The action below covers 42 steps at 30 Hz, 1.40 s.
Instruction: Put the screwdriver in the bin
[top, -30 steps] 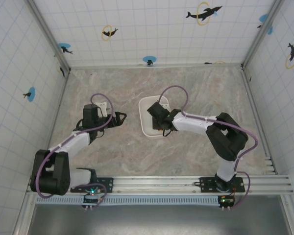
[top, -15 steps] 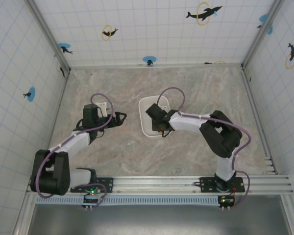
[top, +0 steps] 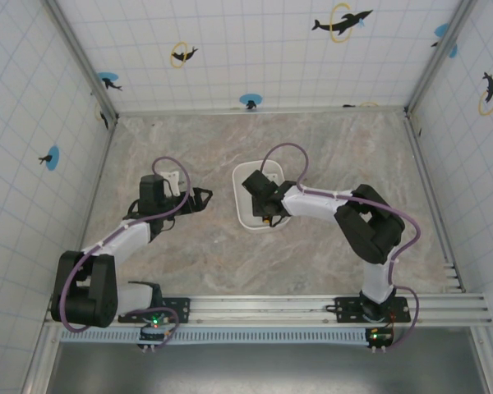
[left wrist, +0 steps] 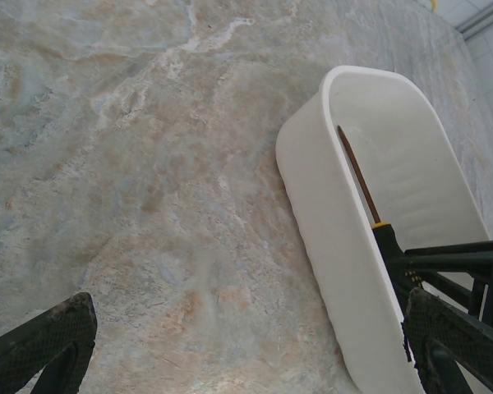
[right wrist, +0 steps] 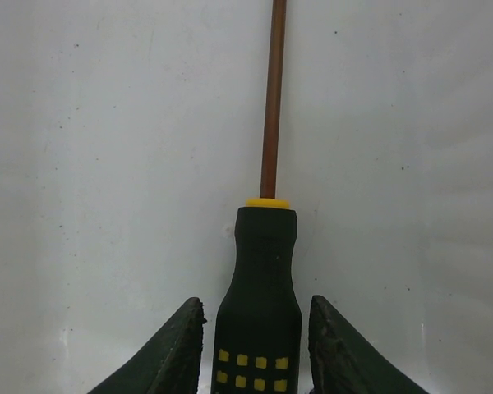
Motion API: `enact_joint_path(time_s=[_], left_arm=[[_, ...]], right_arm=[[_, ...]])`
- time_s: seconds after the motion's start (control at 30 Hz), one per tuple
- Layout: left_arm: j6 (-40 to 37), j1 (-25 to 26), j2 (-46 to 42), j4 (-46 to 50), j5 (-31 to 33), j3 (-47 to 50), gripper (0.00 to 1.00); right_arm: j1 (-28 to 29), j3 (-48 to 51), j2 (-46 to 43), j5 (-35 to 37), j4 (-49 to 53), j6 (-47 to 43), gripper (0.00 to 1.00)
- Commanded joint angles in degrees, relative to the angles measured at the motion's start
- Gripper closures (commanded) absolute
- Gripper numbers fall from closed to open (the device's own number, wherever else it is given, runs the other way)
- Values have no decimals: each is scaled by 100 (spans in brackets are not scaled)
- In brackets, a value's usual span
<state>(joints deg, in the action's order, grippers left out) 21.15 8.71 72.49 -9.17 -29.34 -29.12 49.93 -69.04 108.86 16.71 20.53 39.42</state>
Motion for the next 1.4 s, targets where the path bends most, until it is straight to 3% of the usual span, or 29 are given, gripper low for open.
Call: enact_joint_path(time_s=[0.0, 0.3, 0.47, 0.6, 0.77, 0.97, 1.13, 1.27, 1.37], left_arm=[[-102, 46, 15, 169, -54, -173, 2], [-289, 48, -215, 429, 172, -361, 2], [-555, 52, -873, 169, 962, -312, 2], [-952, 48, -1422, -291, 1790, -166, 2], [-1686, 42, -1619, -986, 2701, -14, 2], [-2508, 21, -1343, -2633, 3160, 576, 3], [-2753, -86, -844, -3803, 3124, 972, 3], [-2642, -237, -362, -4468, 3021, 1174, 3], [-2457, -350, -57, -5129, 3025, 1382, 3]], right_arm=[[40, -282, 93, 128, 211, -61, 60], [-49, -532, -484, 366, 824, -805, 53], [-313, -233, -1275, 751, 846, -2140, 51], [-1130, 373, -1946, 523, 451, -2798, 51], [-2489, 1256, -2746, 223, -473, -3407, 51], [-3853, 2372, -3314, 81, -2304, -3434, 51], [-4504, 3341, -3363, -38, -4116, -3547, 51], [-4669, 4081, -3246, -42, -5638, -3714, 51], [-4738, 4282, -3174, -125, -5849, -3620, 51]])
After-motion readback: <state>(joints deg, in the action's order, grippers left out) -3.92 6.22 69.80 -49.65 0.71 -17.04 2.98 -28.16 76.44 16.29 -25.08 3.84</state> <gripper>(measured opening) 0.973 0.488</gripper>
